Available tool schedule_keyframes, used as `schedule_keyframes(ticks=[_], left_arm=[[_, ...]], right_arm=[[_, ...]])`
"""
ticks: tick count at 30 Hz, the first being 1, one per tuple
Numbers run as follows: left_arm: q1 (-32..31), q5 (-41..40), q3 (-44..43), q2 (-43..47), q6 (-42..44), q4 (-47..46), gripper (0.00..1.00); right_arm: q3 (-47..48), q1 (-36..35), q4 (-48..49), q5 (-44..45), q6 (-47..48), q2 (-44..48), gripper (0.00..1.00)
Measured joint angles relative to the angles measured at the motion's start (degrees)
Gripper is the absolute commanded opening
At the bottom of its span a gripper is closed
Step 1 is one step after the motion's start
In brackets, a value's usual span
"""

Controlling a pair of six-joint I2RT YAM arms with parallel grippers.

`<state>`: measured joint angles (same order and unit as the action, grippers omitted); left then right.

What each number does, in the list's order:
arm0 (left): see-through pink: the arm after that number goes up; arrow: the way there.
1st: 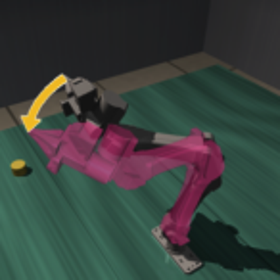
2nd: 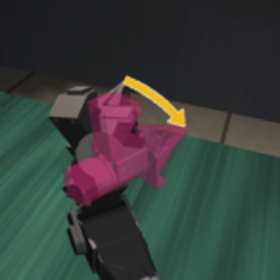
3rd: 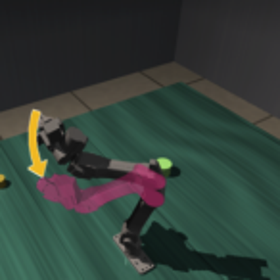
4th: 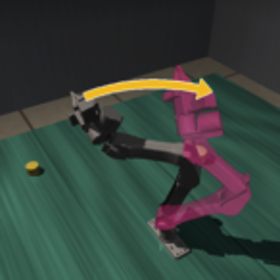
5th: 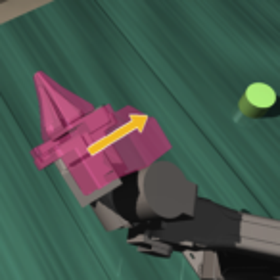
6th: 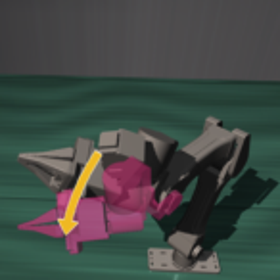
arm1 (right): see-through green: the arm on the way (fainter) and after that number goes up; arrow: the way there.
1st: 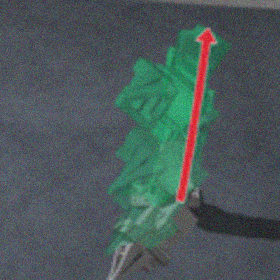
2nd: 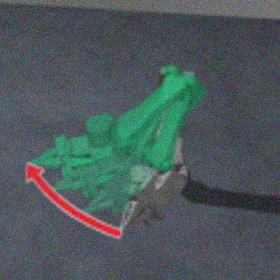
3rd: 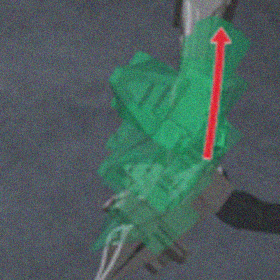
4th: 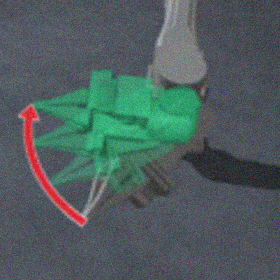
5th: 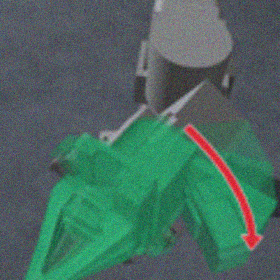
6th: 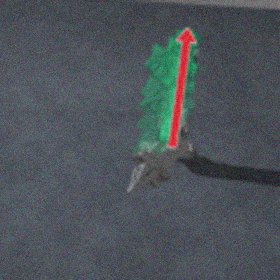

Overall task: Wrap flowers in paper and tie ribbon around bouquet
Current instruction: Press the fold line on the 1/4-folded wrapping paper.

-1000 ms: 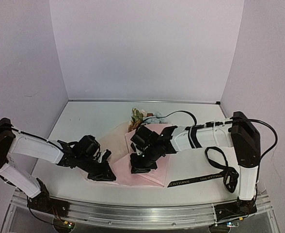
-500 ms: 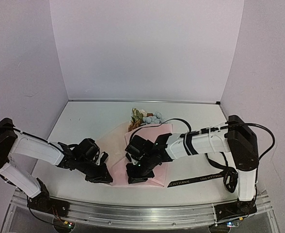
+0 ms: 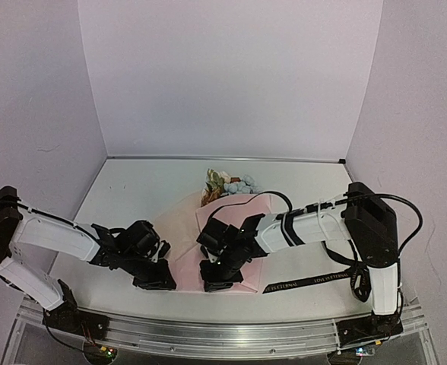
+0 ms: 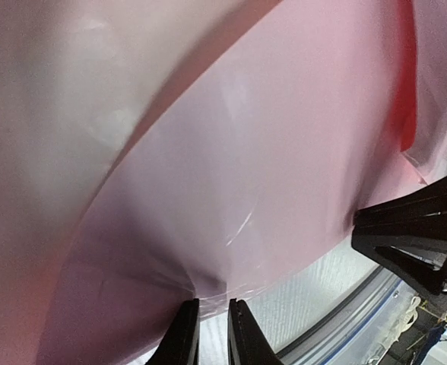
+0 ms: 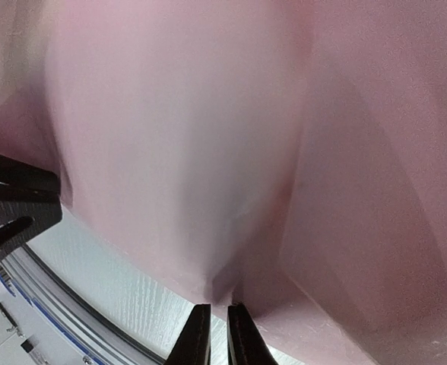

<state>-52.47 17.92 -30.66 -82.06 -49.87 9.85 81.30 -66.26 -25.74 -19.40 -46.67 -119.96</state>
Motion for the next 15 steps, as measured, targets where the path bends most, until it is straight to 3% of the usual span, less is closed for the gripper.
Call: schedule_keyframes(ticks=[9,15], left_arm=[[0.97,-5.72,4.49,7.74,-5.34,4.08,0.17],[2.77,-10.89,6.38,14.27,-9.87,12.09,0.18]], right_arm=[[-0.86,0.00,1.05,-0.02,-0.41,-0.04,0.08],[-1.51,0.02,2.41,-0.29,-0.83,-0.04,0.08]])
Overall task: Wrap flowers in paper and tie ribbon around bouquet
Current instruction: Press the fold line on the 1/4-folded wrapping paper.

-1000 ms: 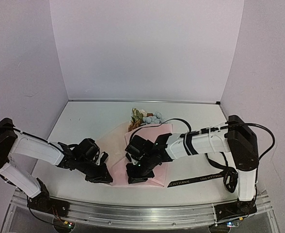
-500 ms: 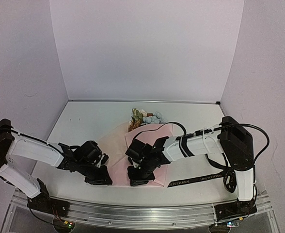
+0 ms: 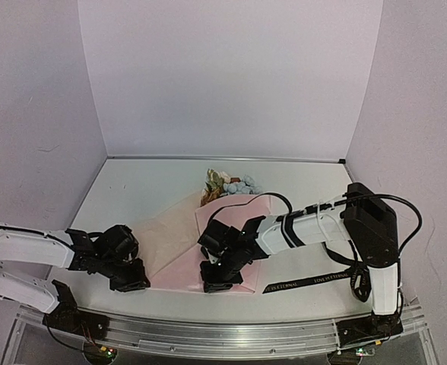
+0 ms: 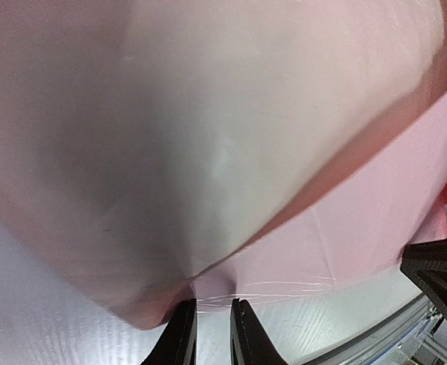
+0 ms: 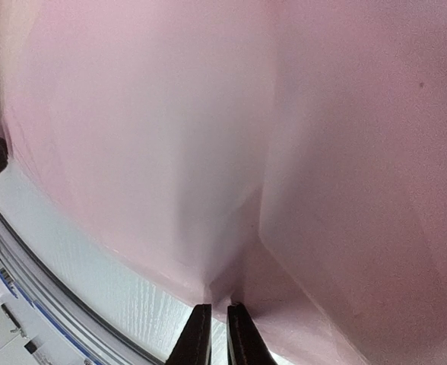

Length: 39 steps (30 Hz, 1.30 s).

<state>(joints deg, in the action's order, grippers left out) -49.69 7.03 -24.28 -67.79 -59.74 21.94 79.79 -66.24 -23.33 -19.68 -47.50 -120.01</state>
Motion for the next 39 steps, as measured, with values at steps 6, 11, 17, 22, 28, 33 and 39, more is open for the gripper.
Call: schedule_keyframes(ticks=[6,11,17,22,28,33,39], left_arm=[[1.52,-4.87,0.31,4.13,-4.02,7.98,0.25],[1.55,-6.82,0.23,7.32,-6.53,13.05,0.27],[1.66,-4.96,0.30,11.57,-10.09,10.21,0.32],[1.66,-3.19,0.96,13.54,-14.62,6.34,0.35],[1.41,-3.21,7.92,23.52,-25.37,4.94,0.34],[-1.50,-6.57,9.70,28.71,-34.19,6.37,0.31],[-3.73,-10.28,11.35,26.63,-39.87,4.16,0.29]], right_arm=[[-0.28,0.00,0.82,-0.32,-0.23,0.00,0.08],[-0.44,0.04,1.26,-0.57,-0.21,0.02,0.08],[-0.48,0.04,1.50,-0.76,-0.21,0.02,0.08],[-0.48,0.06,1.59,-1.07,-0.14,0.02,0.08],[-0.41,0.04,1.12,-1.61,1.01,0.12,0.08],[0.77,-0.35,-0.77,-1.90,2.01,0.27,0.08],[2.24,-0.72,-1.94,-1.87,3.04,0.81,0.08]])
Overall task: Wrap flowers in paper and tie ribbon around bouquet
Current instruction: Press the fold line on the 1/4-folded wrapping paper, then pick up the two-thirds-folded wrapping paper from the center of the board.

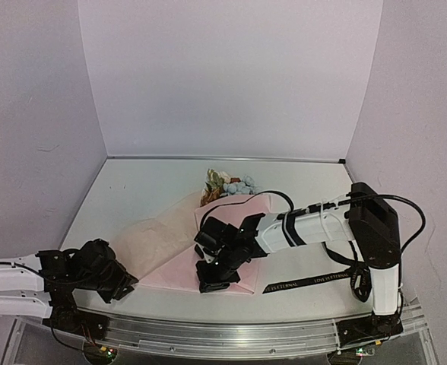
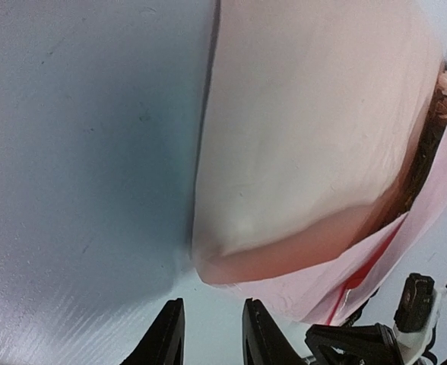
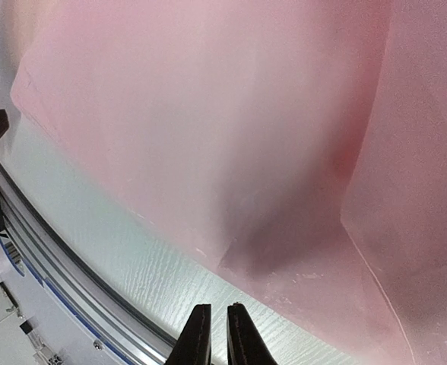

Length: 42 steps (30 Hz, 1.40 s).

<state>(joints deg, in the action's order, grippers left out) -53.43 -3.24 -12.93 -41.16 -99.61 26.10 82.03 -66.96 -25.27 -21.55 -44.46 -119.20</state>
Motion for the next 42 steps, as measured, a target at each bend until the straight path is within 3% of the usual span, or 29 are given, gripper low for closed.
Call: schedule_keyframes(ticks=[11,28,42], left_arm=[[-0.04,-3.06,1.84,-4.96,-2.99,-6.91,0.27],[-0.04,-4.58,2.10,-6.82,-1.19,-8.54,0.01],[-0.06,-7.77,-3.18,-6.85,7.17,-7.56,0.00]], right_arm=[[0.82,0.01,-1.64,0.00,0.93,0.09,0.08],[0.98,0.00,-1.86,0.01,1.16,0.09,0.08],[2.50,0.00,-4.33,0.52,3.06,0.19,0.09]])
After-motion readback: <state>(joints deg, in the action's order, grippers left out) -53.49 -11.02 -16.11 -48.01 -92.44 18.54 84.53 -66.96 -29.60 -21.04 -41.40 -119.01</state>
